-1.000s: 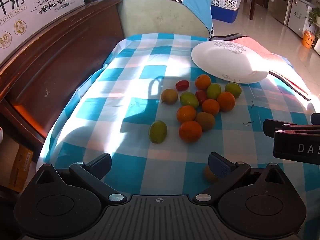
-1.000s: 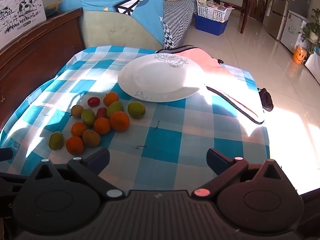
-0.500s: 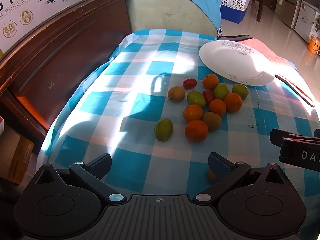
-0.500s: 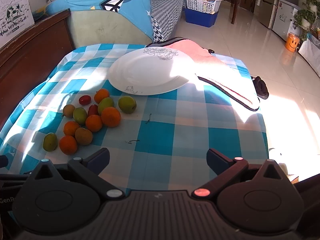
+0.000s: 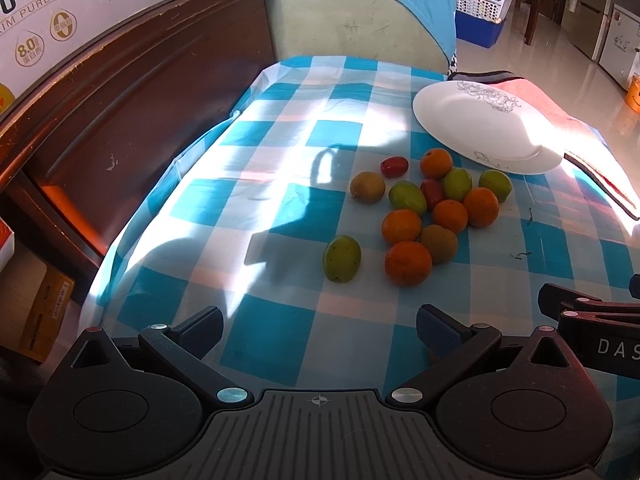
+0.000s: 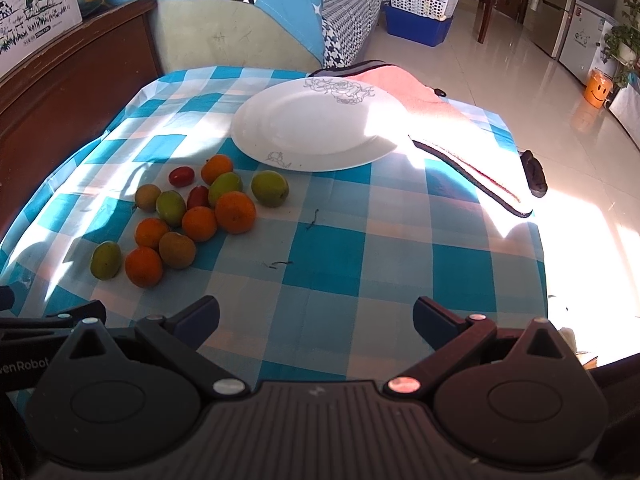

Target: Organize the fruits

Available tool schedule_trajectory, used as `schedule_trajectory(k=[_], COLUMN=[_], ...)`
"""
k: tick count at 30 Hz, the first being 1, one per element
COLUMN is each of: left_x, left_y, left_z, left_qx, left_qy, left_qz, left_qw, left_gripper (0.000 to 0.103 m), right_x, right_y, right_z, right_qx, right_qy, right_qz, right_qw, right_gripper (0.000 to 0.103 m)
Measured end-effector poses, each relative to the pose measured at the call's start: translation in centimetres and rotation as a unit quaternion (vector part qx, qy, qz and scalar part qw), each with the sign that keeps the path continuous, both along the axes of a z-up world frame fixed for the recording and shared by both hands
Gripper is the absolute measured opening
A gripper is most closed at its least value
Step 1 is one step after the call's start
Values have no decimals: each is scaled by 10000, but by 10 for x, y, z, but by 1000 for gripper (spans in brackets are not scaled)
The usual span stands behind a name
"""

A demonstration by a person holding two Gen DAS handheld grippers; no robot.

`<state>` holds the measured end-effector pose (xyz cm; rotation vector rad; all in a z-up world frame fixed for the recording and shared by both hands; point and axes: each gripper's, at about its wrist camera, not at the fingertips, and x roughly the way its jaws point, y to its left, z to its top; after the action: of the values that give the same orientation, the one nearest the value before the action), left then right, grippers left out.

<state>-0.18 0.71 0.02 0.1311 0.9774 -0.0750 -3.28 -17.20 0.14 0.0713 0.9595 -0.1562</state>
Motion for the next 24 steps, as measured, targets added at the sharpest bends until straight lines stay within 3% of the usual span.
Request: schedule_trajectory(k=[24], left_x=[-1], left_y=[4], left_z=[-1], left_qx=[158], left_qy=[-37], left_qz=[106], left_qw=[9998], left_gripper=[103], right_x=[0], right_y=[11], right_z=[-6], right_qx=[-109], right_qy=[118], right_qz=[151], right_qw=[9998], right_gripper=[102])
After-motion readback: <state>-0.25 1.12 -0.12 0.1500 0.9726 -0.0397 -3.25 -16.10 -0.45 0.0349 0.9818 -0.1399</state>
